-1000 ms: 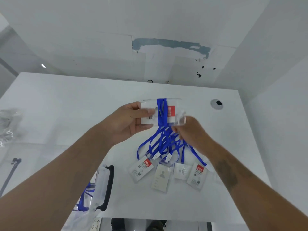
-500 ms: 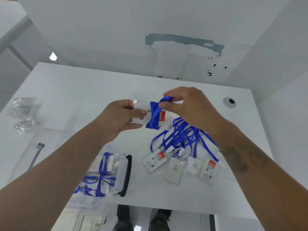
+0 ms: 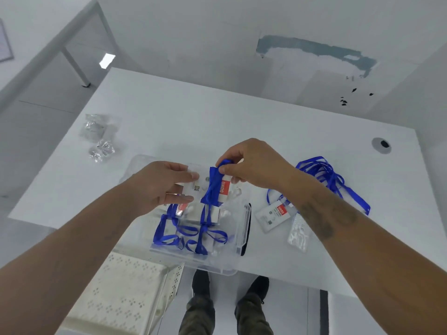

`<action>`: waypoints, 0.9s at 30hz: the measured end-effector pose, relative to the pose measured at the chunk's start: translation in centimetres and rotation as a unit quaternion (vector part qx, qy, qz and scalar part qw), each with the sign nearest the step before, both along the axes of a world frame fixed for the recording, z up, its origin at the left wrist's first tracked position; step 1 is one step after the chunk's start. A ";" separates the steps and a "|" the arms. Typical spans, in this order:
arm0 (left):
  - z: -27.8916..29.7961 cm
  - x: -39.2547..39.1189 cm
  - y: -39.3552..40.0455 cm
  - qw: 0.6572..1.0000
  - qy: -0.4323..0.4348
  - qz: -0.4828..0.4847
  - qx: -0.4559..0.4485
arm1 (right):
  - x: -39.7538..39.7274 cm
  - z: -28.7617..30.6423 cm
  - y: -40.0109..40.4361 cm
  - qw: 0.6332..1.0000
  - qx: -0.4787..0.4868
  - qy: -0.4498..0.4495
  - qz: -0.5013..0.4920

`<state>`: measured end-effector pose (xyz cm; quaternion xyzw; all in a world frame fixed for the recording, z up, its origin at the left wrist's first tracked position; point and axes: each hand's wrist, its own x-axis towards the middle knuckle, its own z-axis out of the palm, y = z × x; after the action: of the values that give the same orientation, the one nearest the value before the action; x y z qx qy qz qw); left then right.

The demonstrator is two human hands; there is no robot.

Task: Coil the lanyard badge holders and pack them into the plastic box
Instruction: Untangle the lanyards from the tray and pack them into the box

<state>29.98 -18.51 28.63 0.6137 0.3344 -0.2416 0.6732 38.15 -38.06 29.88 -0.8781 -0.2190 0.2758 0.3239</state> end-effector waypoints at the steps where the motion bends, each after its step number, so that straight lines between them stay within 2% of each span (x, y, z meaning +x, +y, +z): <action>1: -0.4 -0.5 0.6 1.000 0.010 -0.003 0.016 | -0.4 -0.3 0.6 1.000 -0.021 -0.004 0.016; 3: -1.4 -1.4 1.5 0.998 0.030 -0.015 0.051 | -1.5 -1.1 2.0 0.996 -0.073 -0.015 0.057; 5: -2.4 -2.0 1.8 0.991 0.054 -0.066 0.099 | -2.6 -2.3 3.1 0.985 -0.138 -0.028 0.103; 9: -5.0 -2.5 1.7 0.956 0.098 -0.184 0.204 | -4.4 -5.2 4.7 0.959 -0.229 -0.041 0.161; 13: -8.0 -2.2 1.0 0.916 0.154 -0.271 0.253 | -5.4 -8.9 5.8 0.936 -0.295 -0.048 0.185; 18: -10.5 -1.5 0.3 0.888 0.194 -0.313 0.276 | -6.2 -11.3 6.3 0.921 -0.328 -0.067 0.201; 21: -10.9 -1.3 -0.1 0.859 0.175 -0.358 0.323 | -6.7 -10.9 6.7 0.907 -0.353 -0.078 0.215; 24: -10.1 -1.3 -0.7 0.778 0.109 -0.436 0.439 | -6.9 -10.1 6.8 0.906 -0.353 -0.085 0.220; 25: -9.7 -1.3 -0.9 0.762 0.093 -0.447 0.460 | -6.9 -9.8 6.9 0.907 -0.351 -0.088 0.215; 27: -8.6 -0.8 -1.0 0.751 0.073 -0.447 0.480 | -6.8 -8.7 6.6 0.915 -0.338 -0.094 0.199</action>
<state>29.14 -19.52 20.00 0.9160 0.1425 -0.3666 0.0784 31.36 -31.46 21.14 -0.8952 -0.3124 0.3084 -0.0765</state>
